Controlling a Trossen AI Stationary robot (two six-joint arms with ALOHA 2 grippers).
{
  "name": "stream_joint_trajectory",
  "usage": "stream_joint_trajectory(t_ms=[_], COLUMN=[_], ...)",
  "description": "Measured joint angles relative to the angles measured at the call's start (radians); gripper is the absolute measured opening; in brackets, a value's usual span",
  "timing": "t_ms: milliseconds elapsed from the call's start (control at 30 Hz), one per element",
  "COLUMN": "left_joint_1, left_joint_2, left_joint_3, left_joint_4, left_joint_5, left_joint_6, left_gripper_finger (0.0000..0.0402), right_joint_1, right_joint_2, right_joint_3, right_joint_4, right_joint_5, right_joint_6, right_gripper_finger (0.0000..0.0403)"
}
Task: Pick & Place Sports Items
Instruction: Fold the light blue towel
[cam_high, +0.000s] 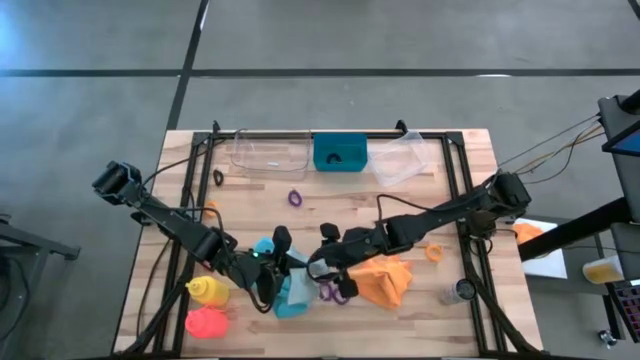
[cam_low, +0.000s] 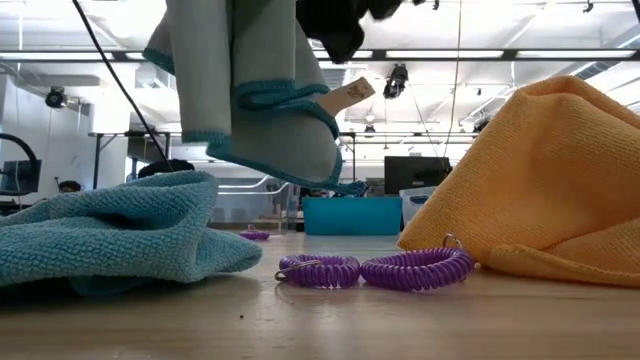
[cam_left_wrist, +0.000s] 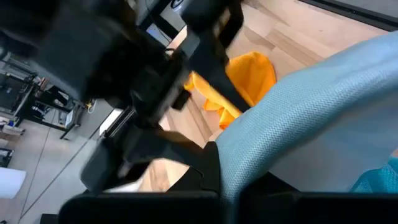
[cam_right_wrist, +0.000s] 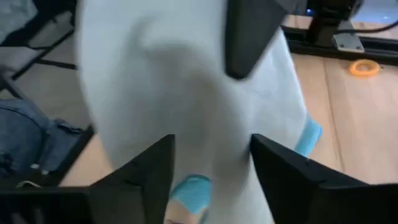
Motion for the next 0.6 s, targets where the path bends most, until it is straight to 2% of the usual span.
stream_joint_trajectory(t_ms=[300,400,533,600], left_joint_1=[0.000,0.000,0.000,0.000], left_joint_2=[0.000,0.000,0.000,0.001], left_joint_3=[0.000,0.000,0.000,0.000], left_joint_4=[-0.001,-0.001,-0.006,-0.013], left_joint_5=[0.000,0.000,0.003,0.004], left_joint_6=[-0.003,-0.003,-0.008,-0.020], left_gripper_finger=[0.0001,0.0001,0.0001,0.0001], right_joint_1=[0.001,0.001,0.001,0.000], right_joint_2=[0.041,0.035,0.028,0.027], right_joint_3=[0.000,0.000,0.000,0.000], right_joint_4=[0.062,0.054,0.028,0.012], right_joint_5=[-0.004,-0.004,-0.002,0.003], right_joint_6=[-0.062,-0.065,-0.073,-0.072], right_gripper_finger=[0.0129,0.0092,0.0022,0.0020])
